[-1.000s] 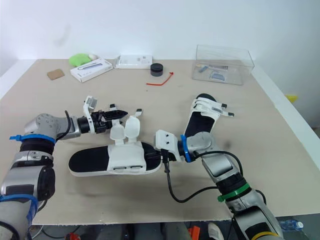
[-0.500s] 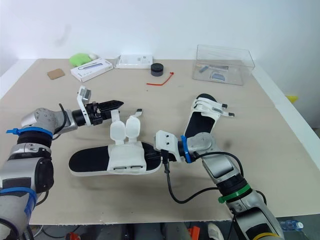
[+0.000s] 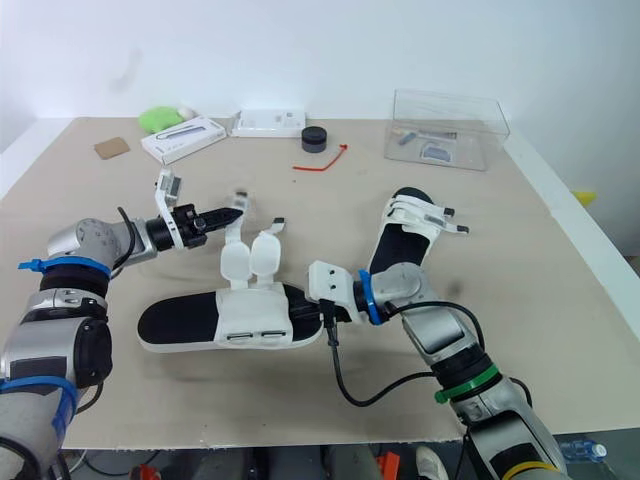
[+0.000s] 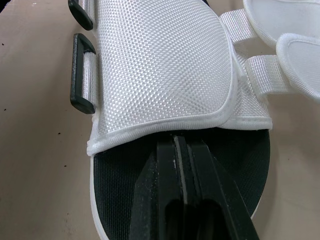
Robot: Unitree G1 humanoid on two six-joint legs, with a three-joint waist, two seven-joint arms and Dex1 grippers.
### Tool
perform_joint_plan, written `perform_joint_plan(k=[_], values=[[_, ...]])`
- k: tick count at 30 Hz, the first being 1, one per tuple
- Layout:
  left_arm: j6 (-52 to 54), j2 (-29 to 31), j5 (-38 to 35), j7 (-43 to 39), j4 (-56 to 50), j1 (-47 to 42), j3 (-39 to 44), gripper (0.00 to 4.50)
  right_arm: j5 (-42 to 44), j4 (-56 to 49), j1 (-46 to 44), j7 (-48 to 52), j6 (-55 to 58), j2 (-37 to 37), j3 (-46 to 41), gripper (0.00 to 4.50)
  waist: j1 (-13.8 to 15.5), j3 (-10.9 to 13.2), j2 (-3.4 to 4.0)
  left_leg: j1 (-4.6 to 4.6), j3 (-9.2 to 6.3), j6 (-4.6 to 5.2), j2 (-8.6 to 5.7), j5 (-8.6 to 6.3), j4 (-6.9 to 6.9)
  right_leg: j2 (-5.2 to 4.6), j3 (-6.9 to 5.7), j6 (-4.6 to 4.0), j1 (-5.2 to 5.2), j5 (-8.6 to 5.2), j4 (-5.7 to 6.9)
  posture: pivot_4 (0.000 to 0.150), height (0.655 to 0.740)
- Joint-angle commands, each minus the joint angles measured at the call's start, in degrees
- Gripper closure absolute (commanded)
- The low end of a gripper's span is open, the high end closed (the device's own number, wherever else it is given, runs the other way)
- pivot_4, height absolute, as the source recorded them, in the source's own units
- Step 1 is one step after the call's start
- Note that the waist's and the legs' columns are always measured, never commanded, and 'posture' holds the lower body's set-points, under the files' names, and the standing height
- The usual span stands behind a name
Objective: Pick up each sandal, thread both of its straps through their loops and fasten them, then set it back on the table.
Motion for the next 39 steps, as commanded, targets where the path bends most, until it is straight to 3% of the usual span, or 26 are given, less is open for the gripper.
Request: perform_joint_plan(k=[1, 5, 10, 14, 17, 20, 24, 26, 31, 34, 39], values=[[-1.3, 0.0, 0.7, -1.7, -1.0, -0.6, 0.4, 4.37, -0.3, -0.8, 0.2, 0.3, 0.0, 0.1, 0.7, 4.50, 0.0, 0.0, 0.00, 0.00, 0.00, 0.00, 0.00, 0.00, 0.00, 0.00, 0.00, 0.00, 0.00, 0.00, 0.00, 0.150, 0.7400], [-7.2, -0.1, 2.6, -1.7, -6.5, 1.0, -0.6, 4.37, -0.4, -1.3, 0.6, 0.2, 0.2, -0.1, 0.7, 4.50, 0.0, 0.0, 0.00, 0.00, 0.00, 0.00, 0.00, 0.00, 0.00, -0.01, 0.00, 0.00, 0.00, 0.00, 0.00, 0.150, 0.7400], [-17.4, 1.3, 6.5, -3.5, -27.9, 9.1, -5.7, 4.37, -0.4, -1.6, 0.8, 0.1, 0.4, -0.6, 0.4, 4.50, 0.0, 0.0, 0.00, -0.01, 0.00, -0.01, 0.04, 0.00, -0.01, -0.14, 0.09, -0.01, -0.01, 0.00, -0.01, 0.150, 0.7400], [-34.0, 4.8, 15.0, -6.6, -42.4, 17.8, -12.5, 4.37, -0.3, -1.5, 0.9, 0.2, 0.4, -0.9, 0.3, 4.50, 0.1, 0.0, 0.02, 0.04, 0.06, -0.12, 0.11, -0.06, -0.02, -0.26, 0.17, -0.07, 0.01, 0.00, -0.04, 0.150, 0.7400], [-65.8, 9.6, 24.6, -12.1, -52.5, 29.6, -16.5, 4.37, -0.5, -1.1, 0.8, 0.4, 0.2, -1.0, 0.5, 4.50, -0.1, 0.0, 0.04, 0.14, 0.26, -0.15, 0.24, -0.08, -0.12, -0.29, 0.15, -0.23, 0.00, 0.03, -0.12, 0.150, 0.7400], [-87.1, 11.5, 29.1, -12.1, -50.8, 32.2, -16.6, 4.37, -0.6, -0.7, 0.6, 0.6, -0.1, -1.0, 0.6, 4.50, 0.3, 0.0, 0.05, 0.14, 0.22, -0.15, 0.33, -0.07, -0.09, -0.24, 0.00, -0.32, 0.06, 0.08, -0.21, 0.150, 0.7400], [-106.5, 12.9, 34.6, -8.1, -42.7, 29.1, -15.7, 4.37, -0.8, 0.0, 0.3, 1.0, -0.6, -0.9, 1.0, 4.50, 0.3, 0.0, 0.03, 0.16, 0.26, -0.02, 0.30, 0.01, -0.05, -0.22, 0.01, -0.28, 0.11, 0.11, -0.22, 0.150, 0.7400], [-110.4, 13.5, 35.8, -6.4, -39.5, 27.4, -15.9, 4.37, -0.9, 0.3, 0.1, 1.1, -0.9, -0.7, 1.2, 4.50, 0.3, 0.0, 0.03, 0.16, 0.35, 0.03, 0.30, 0.04, -0.05, -0.15, 0.01, -0.20, 0.11, 0.15, -0.23, 0.150, 0.7400], [-100.9, 15.5, 29.7, -7.4, -42.4, 29.4, -17.8, 4.37, -1.1, 1.3, -0.4, 1.4, -1.6, -0.1, 1.6, 4.50, 0.0, 0.0, 0.03, 0.19, 0.62, 0.18, 0.31, -0.05, -0.04, -0.09, 0.05, -0.10, 0.04, 0.20, -0.24, 0.150, 0.7400], [-96.8, 17.4, 26.1, -8.5, -46.6, 31.0, -17.6, 3.57, -1.3, 2.0, -0.6, 1.8, -2.1, 0.0, 1.7, 4.50, 0.0, 0.0, 0.03, 0.18, 0.64, 0.26, 0.34, -0.10, -0.05, -0.09, 0.06, -0.09, 0.02, 0.19, -0.25, 0.150, 0.7400], [-100.4, 19.8, 26.2, -8.0, -49.0, 32.3, -16.6, 1.23, -1.4, 3.1, -1.0, 2.3, -2.8, 0.4, 1.8, 4.50, 0.0, 0.0, 0.03, 0.23, 0.62, 0.26, 0.38, -0.10, -0.05, -0.04, 0.06, -0.13, 0.04, 0.17, -0.24, 0.150, 0.7400]])
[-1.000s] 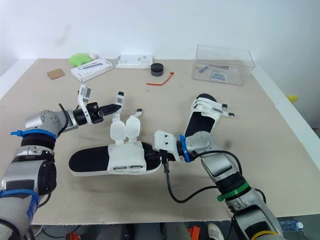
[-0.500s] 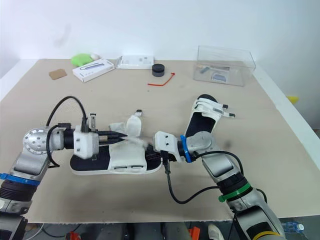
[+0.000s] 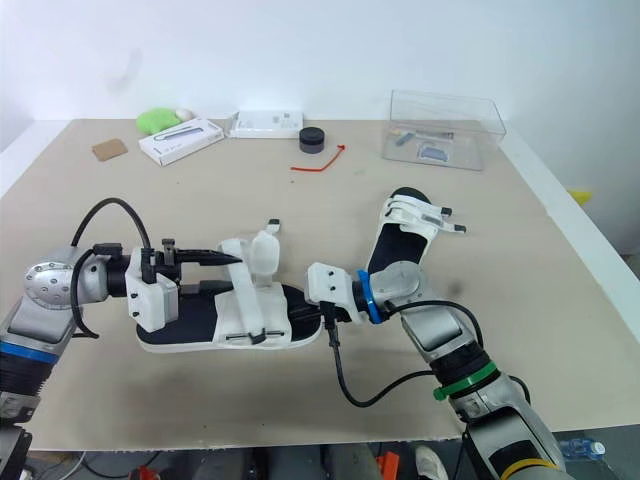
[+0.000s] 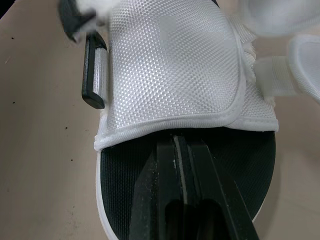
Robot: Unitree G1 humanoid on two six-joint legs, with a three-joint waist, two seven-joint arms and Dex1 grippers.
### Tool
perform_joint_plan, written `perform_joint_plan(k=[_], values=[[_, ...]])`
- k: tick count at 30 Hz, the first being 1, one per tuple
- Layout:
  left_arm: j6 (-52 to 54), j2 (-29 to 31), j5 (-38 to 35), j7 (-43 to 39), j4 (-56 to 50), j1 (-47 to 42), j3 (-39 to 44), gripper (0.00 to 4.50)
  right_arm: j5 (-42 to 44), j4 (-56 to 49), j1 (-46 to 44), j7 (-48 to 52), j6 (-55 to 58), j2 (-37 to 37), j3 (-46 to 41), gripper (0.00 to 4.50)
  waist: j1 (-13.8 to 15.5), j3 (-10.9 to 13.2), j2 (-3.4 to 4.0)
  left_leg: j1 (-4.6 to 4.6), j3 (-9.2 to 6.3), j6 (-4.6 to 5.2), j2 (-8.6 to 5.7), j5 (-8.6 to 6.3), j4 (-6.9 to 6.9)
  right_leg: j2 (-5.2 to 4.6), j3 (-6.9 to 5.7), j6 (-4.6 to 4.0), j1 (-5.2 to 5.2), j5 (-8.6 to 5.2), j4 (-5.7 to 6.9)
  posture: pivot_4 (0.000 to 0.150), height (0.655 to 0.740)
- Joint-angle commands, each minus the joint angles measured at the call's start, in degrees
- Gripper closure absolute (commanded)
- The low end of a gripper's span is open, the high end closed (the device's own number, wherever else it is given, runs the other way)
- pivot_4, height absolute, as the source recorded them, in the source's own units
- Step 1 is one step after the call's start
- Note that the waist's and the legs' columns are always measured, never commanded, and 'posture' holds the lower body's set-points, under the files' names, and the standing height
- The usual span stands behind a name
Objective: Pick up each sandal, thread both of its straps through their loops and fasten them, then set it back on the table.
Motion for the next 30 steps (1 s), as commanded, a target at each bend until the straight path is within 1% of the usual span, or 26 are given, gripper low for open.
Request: perform_joint_plan(k=[1, 3, 6, 8, 11, 13, 17, 20, 21, 23, 24, 26, 30], values=[[-4.6, 1.8, -0.6, 1.2, -2.2, 1.1, 2.4, 0.86, -1.0, 1.2, -0.2, 0.7, -0.3, 0.2, 1.2, 4.50, 0.0, 0.0, 0.00, 0.02, 0.02, 0.00, 0.00, 0.00, 0.00, 0.02, 0.01, -0.01, 0.01, -0.01, 0.00, 0.150, 0.7400], [-6.2, 2.5, -0.2, 2.3, -2.1, 2.2, 3.4, 0.03, -1.0, 1.6, -0.4, 0.8, -0.5, 0.4, 1.3, 4.50, 0.0, 0.0, 0.00, 0.07, 0.08, -0.01, 0.02, 0.00, 0.00, 0.02, 0.05, -0.01, 0.02, 0.00, 0.00, 0.150, 0.7400], [-7.2, 3.4, -0.2, 4.5, -2.4, 4.1, 5.5, 0.03, -1.1, 2.2, -0.7, 1.0, -1.0, 0.5, 1.4, 4.50, 0.0, 0.0, 0.00, 0.08, 0.10, -0.01, 0.05, 0.01, 0.00, 0.00, 0.05, -0.02, 0.01, 0.00, 0.00, 0.150, 0.7400], [-4.8, 4.2, -1.2, 5.7, -3.4, 6.2, 7.0, 0.03, -1.2, 2.5, -0.7, 1.3, -1.2, 0.5, 1.4, 4.50, 0.0, 0.0, 0.00, 0.08, 0.10, -0.01, 0.07, 0.01, 0.00, -0.01, 0.04, -0.03, 0.01, 0.00, 0.01, 0.150, 0.7400], [2.7, 7.2, -5.3, 6.0, -8.3, 16.7, 10.9, 0.03, -1.2, 2.9, -0.7, 1.9, -1.7, 0.3, 1.3, 4.50, -0.5, 0.0, 0.03, 0.11, 0.19, -0.01, 0.12, 0.00, -0.03, -0.03, 0.12, -0.04, -0.02, -0.01, 0.00, 0.150, 0.7400], [8.8, 8.2, -8.5, 6.5, -11.9, 21.8, 12.6, 0.03, -1.2, 3.0, -0.8, 2.1, -2.0, 0.2, 1.4, 4.50, -0.5, 0.0, 0.05, 0.13, 0.19, -0.01, 0.13, -0.01, -0.13, -0.10, 0.10, -0.06, -0.04, -0.04, 0.00, 0.150, 0.7400], [32.1, 11.3, -21.3, 8.0, -21.5, 31.6, 16.1, 0.03, -1.3, 3.3, -0.8, 2.5, -2.4, 0.1, 1.4, 4.50, -0.2, 0.0, -0.03, 0.11, 0.06, -0.02, 0.12, -0.01, -0.13, -0.15, -0.07, -0.09, -0.01, -0.09, 0.02, 0.150, 0.7400], [51.4, 13.9, -34.2, 11.4, -27.8, 33.6, 17.9, 0.03, -1.5, 3.6, -0.9, 2.7, -2.7, 0.2, 1.4, 4.50, 0.0, 0.0, -0.01, 0.15, 0.03, -0.08, 0.13, 0.03, -0.12, -0.11, -0.09, -0.05, 0.02, -0.14, 0.01, 0.150, 0.7400], [57.9, 14.8, -40.0, 13.0, -29.6, 33.4, 18.4, 0.03, -1.5, 3.7, -1.0, 2.7, -2.8, 0.3, 1.5, 4.50, 0.0, 0.0, 0.00, 0.17, 0.02, -0.10, 0.11, 0.04, -0.12, -0.12, -0.08, 0.13, 0.04, -0.26, 0.02, 0.150, 0.7400], [68.5, 16.3, -51.3, 16.1, -32.5, 32.1, 19.2, 0.03, -1.6, 3.8, -1.1, 2.8, -2.9, 0.3, 1.5, 4.50, 0.0, 0.0, 0.00, 0.18, 0.00, -0.11, 0.13, 0.06, -0.12, -0.09, -0.08, 0.12, 0.03, -0.26, 0.03, 0.150, 0.7400], [73.9, 17.5, -58.0, 18.2, -33.5, 31.1, 19.0, 0.03, -1.6, 3.9, -1.2, 2.9, -3.0, 0.4, 1.5, 4.50, 0.0, 0.0, -0.01, 0.18, 0.00, -0.12, 0.13, 0.05, -0.12, -0.08, -0.08, 0.12, 0.03, -0.26, 0.03, 0.150, 0.7400], [80.7, 17.9, -66.4, 22.2, -34.1, 28.5, 18.4, 0.03, -1.7, 4.2, -1.3, 2.9, -3.2, 0.5, 1.6, 4.50, 0.0, 0.0, 0.00, 0.17, -0.04, -0.12, 0.12, 0.05, -0.12, -0.08, -0.08, 0.09, 0.03, -0.26, 0.03, 0.150, 0.7400], [90.6, 16.9, -79.0, 30.1, -31.8, 21.5, 15.7, 0.03, -1.9, 4.5, -1.6, 2.7, -3.4, 0.8, 1.7, 4.50, 0.0, 0.0, 0.00, 0.18, -0.05, -0.12, 0.07, 0.05, -0.13, -0.07, -0.05, -0.06, 0.04, -0.19, 0.04, 0.150, 0.7400]])
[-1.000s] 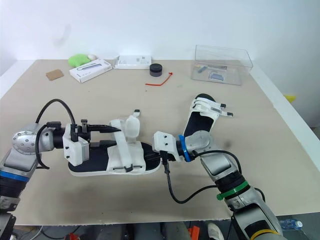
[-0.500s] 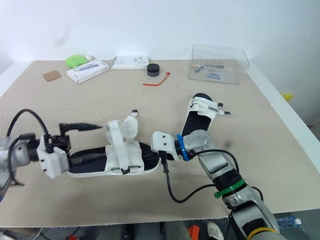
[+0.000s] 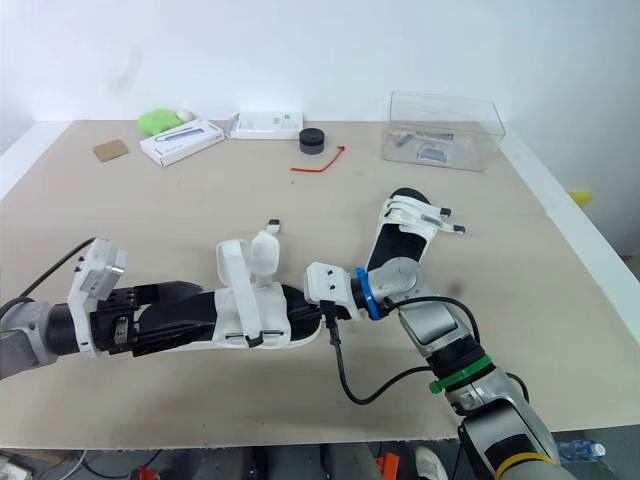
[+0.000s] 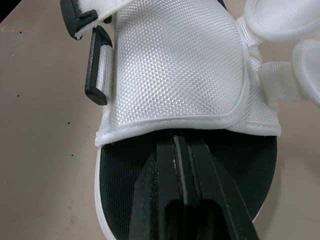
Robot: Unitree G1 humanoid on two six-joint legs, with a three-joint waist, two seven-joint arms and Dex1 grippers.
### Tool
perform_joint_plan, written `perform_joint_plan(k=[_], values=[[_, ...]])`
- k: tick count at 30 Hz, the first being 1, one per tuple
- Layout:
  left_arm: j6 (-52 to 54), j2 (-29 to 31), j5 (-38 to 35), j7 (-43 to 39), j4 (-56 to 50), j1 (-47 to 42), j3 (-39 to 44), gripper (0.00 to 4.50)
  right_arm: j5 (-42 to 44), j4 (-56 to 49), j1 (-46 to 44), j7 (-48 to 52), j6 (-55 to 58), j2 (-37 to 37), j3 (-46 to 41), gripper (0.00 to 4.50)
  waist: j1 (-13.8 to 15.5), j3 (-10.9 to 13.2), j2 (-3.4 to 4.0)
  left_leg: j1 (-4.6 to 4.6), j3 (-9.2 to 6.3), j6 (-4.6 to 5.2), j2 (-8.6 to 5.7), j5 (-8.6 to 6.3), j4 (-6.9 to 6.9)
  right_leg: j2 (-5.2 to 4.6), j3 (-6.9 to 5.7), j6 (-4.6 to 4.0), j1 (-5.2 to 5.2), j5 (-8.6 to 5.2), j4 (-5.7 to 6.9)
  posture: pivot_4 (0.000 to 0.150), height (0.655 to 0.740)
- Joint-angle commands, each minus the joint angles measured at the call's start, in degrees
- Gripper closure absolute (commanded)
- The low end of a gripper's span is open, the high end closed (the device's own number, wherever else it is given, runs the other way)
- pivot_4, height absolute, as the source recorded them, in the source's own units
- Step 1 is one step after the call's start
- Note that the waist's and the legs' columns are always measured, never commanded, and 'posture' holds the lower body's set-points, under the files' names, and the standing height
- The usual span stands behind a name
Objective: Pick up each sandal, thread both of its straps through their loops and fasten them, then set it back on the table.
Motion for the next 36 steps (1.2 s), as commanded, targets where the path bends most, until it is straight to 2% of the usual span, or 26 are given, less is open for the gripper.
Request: perform_joint_plan(k=[1, 3, 8, 17, 18, 19, 21, 22, 23, 25, 26, 30, 31, 36], values=[[8.5, -0.5, -11.6, 7.0, 1.8, -5.8, -2.4, 0.03, -1.4, 0.8, 0.2, 0.2, 0.0, 0.1, 1.3, 4.50, 0.0, 0.0, 0.00, 0.00, -0.01, -0.01, -0.01, 0.01, 0.00, 0.01, 0.00, -0.01, 0.01, 0.01, 0.00, 0.150, 0.7400], [11.8, -1.7, -16.8, 11.9, 4.3, -9.2, -4.7, 0.03, -1.5, 0.6, 0.3, 0.1, 0.1, 0.1, 1.4, 4.50, 0.0, 0.0, 0.00, 0.01, 0.01, -0.03, -0.04, 0.02, 0.00, 0.11, 0.04, -0.02, 0.00, 0.01, 0.01, 0.150, 0.7400], [15.6, -5.0, -20.7, 18.3, 7.4, -14.8, -7.0, 0.03, -1.6, 0.5, 0.3, -0.1, 0.1, 0.1, 1.2, 4.50, 0.0, 0.0, -0.02, 0.02, 0.01, -0.09, -0.06, 0.05, 0.00, 0.14, 0.07, -0.07, 0.01, 0.04, 0.03, 0.150, 0.7400], [20.9, -11.2, -20.5, 22.0, 8.9, -21.7, -12.0, 0.03, -1.9, 0.4, 0.5, -0.5, 0.2, -0.1, 0.9, 4.50, 0.0, 0.0, -0.03, 0.02, -0.02, -0.29, -0.12, 0.17, 0.00, 0.25, 0.16, -0.07, 0.02, 0.05, 0.03, 0.150, 0.7400], [21.8, -11.3, -19.4, 21.7, 8.8, -21.8, -12.7, 0.27, -2.0, 0.4, 0.5, -0.5, 0.2, -0.1, 0.9, 4.50, 0.0, 0.0, -0.02, 0.02, -0.03, -0.30, -0.11, 0.18, -0.01, 0.28, 0.18, -0.06, 0.02, 0.05, 0.03, 0.150, 0.7400], [22.6, -11.4, -18.6, 21.5, 8.8, -21.9, -13.2, 0.27, -2.0, 0.5, 0.5, -0.5, 0.3, -0.1, 0.9, 4.50, 0.0, 0.0, -0.02, 0.03, -0.03, -0.31, -0.12, 0.18, -0.01, 0.29, 0.20, -0.06, 0.02, 0.05, 0.03, 0.150, 0.7400], [23.7, -11.7, -17.1, 21.3, 9.0, -21.9, -14.0, 0.84, -2.0, 0.4, 0.4, -0.5, 0.3, -0.1, 0.9, 4.50, 0.0, 0.0, -0.02, 0.02, -0.05, -0.31, -0.12, 0.18, -0.01, 0.32, 0.20, -0.06, 0.03, 0.05, 0.03, 0.150, 0.7400], [24.1, -11.9, -16.6, 21.5, 9.3, -22.0, -14.3, 0.89, -2.0, 0.3, 0.4, -0.5, 0.4, -0.2, 0.9, 4.50, 0.0, 0.0, -0.02, 0.02, -0.05, -0.31, -0.12, 0.18, -0.01, 0.33, 0.22, -0.06, 0.03, 0.05, 0.03, 0.150, 0.7400], [24.4, -12.2, -16.1, 21.5, 9.6, -22.2, -14.4, 1.54, -2.1, 0.4, 0.3, -0.5, 0.4, -0.2, 0.9, 4.50, 0.0, 0.0, -0.03, 0.02, -0.04, -0.31, -0.12, 0.19, -0.01, 0.33, 0.24, -0.06, 0.03, 0.05, 0.03, 0.150, 0.7400], [25.4, -12.8, -15.3, 20.9, 10.3, -22.5, -14.3, 1.98, -2.2, 0.6, 0.3, -0.5, 0.3, -0.2, 0.9, 4.50, 0.0, 0.0, -0.03, 0.02, -0.05, -0.32, -0.11, 0.19, -0.01, 0.35, 0.27, -0.05, 0.03, 0.05, 0.03, 0.150, 0.7400], [25.7, -13.1, -14.8, 20.5, 10.6, -22.6, -14.1, 2.58, -2.3, 0.6, 0.3, -0.4, 0.2, -0.2, 0.9, 4.50, 0.0, 0.0, -0.03, 0.02, -0.05, -0.32, -0.12, 0.19, -0.01, 0.35, 0.27, -0.05, 0.03, 0.05, 0.03, 0.150, 0.7400], [25.6, -15.6, -13.7, 20.7, 14.2, -24.4, -13.1, 4.28, -2.5, 0.9, 0.0, -0.2, -0.1, -0.3, 1.0, 4.50, 0.0, 0.0, -0.03, 0.02, -0.06, -0.32, -0.12, 0.19, -0.01, 0.36, 0.28, -0.05, 0.04, 0.05, 0.03, 0.150, 0.7400], [25.6, -16.3, -13.1, 20.7, 15.1, -25.0, -12.9, 4.41, -2.5, 1.0, -0.1, -0.2, -0.2, -0.3, 1.0, 4.50, 0.0, 0.0, -0.03, 0.02, -0.06, -0.33, -0.12, 0.20, -0.01, 0.36, 0.28, -0.03, 0.04, 0.06, 0.03, 0.150, 0.7400], [25.3, -20.3, -13.7, 21.1, 19.7, -27.6, -10.6, 4.41, -2.6, 1.4, -0.3, -0.3, -0.5, -0.4, 0.9, 4.50, 0.0, 0.0, -0.03, 0.01, -0.08, -0.36, -0.13, 0.23, 0.00, 0.38, 0.33, 0.00, 0.05, 0.09, 0.03, 0.150, 0.7400]])
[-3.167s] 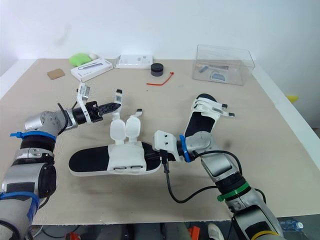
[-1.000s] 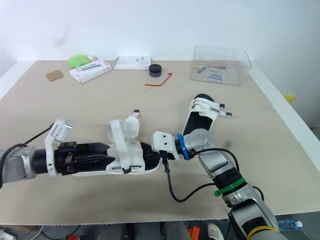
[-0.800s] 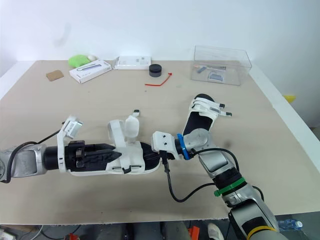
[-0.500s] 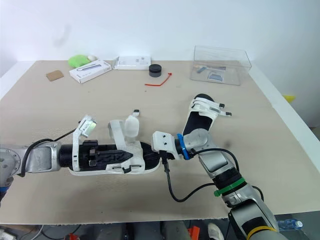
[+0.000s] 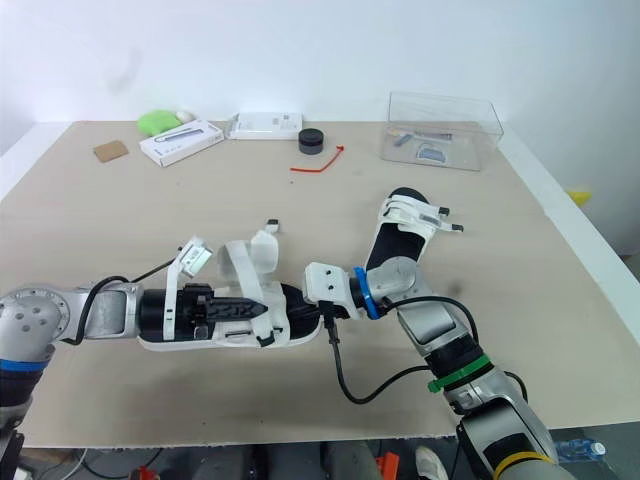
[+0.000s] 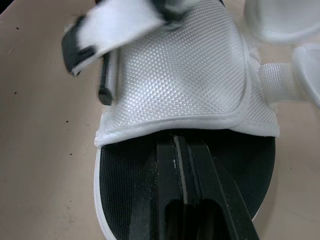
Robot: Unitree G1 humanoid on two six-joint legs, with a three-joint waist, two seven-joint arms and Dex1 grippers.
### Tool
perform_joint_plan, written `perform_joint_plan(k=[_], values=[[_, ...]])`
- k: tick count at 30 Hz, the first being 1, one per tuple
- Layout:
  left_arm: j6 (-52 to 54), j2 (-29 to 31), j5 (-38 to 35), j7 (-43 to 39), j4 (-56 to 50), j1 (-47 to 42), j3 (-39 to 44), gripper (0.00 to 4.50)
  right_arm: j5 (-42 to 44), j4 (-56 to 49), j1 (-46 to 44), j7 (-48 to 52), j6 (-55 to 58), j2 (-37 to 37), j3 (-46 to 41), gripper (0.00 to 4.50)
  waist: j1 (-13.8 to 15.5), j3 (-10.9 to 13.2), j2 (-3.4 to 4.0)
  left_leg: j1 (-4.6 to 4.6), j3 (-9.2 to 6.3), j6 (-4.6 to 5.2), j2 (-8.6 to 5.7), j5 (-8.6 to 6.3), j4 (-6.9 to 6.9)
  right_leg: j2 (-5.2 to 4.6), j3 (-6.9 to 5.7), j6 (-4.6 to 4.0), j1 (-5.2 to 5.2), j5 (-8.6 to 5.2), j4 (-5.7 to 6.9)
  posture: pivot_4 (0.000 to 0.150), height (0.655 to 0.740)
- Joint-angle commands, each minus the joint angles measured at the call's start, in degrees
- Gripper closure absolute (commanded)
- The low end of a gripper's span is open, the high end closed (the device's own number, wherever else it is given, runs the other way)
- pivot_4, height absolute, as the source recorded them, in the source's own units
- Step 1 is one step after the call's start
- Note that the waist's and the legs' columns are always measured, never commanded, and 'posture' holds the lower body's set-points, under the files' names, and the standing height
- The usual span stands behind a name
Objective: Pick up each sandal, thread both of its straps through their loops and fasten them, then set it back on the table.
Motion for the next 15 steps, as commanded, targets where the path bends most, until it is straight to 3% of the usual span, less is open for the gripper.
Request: perform_joint_plan(k=[1, 15], values=[[-0.2, -0.9, -0.2, -0.7, 2.2, -2.0, 3.6, 4.41, -1.7, 1.0, -0.1, 0.0, 0.1, -0.6, 0.8, 4.50, 0.0, 0.0, 0.00, 0.00, 0.00, 0.00, 0.01, 0.00, 0.00, 0.00, 0.00, 0.00, 0.00, 0.00, 0.00, 0.150, 0.7400], [8.8, 3.4, 8.5, -25.2, 10.5, -9.1, 4.7, 4.41, -1.7, 0.5, 0.1, -0.4, 0.6, -1.0, 0.7, 4.50, 0.0, 0.0, 0.00, -0.04, -0.02, 0.00, -0.01, 0.00, 0.00, 0.07, 0.03, 0.03, -0.02, -0.02, -0.01, 0.150, 0.7400]])
